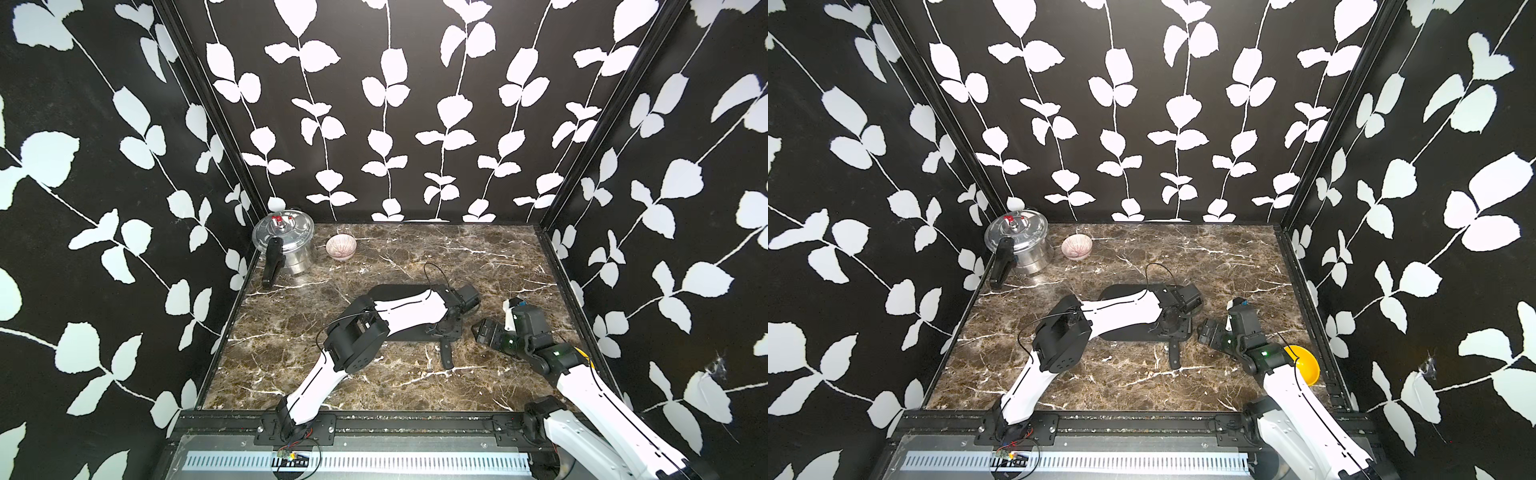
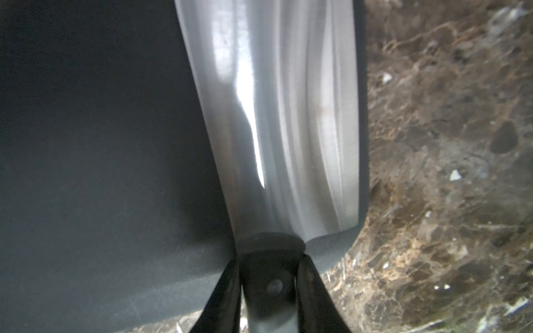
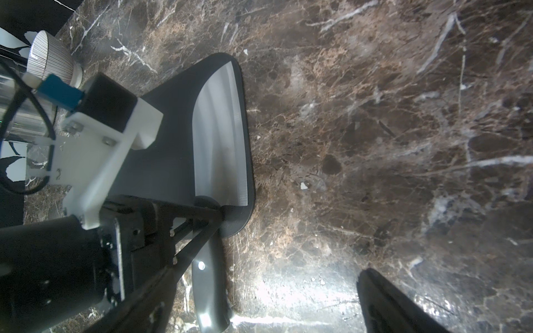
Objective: Align the knife with the edge of the cutting board
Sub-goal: Place the knife at the edge of the cutting board.
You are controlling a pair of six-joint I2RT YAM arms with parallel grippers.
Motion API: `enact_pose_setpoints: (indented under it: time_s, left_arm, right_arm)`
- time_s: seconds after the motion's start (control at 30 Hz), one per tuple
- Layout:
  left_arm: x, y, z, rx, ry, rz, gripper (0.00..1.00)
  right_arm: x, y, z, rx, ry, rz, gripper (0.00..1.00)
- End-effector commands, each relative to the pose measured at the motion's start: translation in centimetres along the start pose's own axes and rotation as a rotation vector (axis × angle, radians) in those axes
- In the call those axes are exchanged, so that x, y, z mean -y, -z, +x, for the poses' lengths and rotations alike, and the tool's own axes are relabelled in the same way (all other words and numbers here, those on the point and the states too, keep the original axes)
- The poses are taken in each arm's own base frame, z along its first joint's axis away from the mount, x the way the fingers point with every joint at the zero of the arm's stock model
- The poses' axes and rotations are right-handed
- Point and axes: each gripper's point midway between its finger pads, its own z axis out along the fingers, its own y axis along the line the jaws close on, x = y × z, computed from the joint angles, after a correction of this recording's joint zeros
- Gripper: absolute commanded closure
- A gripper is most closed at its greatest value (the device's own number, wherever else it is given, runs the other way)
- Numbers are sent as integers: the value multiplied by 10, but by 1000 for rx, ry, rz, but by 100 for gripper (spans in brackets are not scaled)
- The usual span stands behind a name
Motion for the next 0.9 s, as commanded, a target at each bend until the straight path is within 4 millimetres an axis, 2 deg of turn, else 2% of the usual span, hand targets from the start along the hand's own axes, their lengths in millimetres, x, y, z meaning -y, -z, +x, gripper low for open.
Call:
enact_pose_setpoints:
  time_s: [0.0, 0.8, 0.87]
  left_arm:
    - [12, 8, -5, 20, -7, 33, 72]
    - [-2, 7, 3, -5, -1, -23, 72]
    - [-1, 6, 3, -6, -3, -18, 68]
  right_arm:
    - [2, -1, 2, 1, -7, -1, 0]
    - [3, -1, 3, -2, -12, -1, 0]
    - [3, -1, 3, -1, -12, -1, 0]
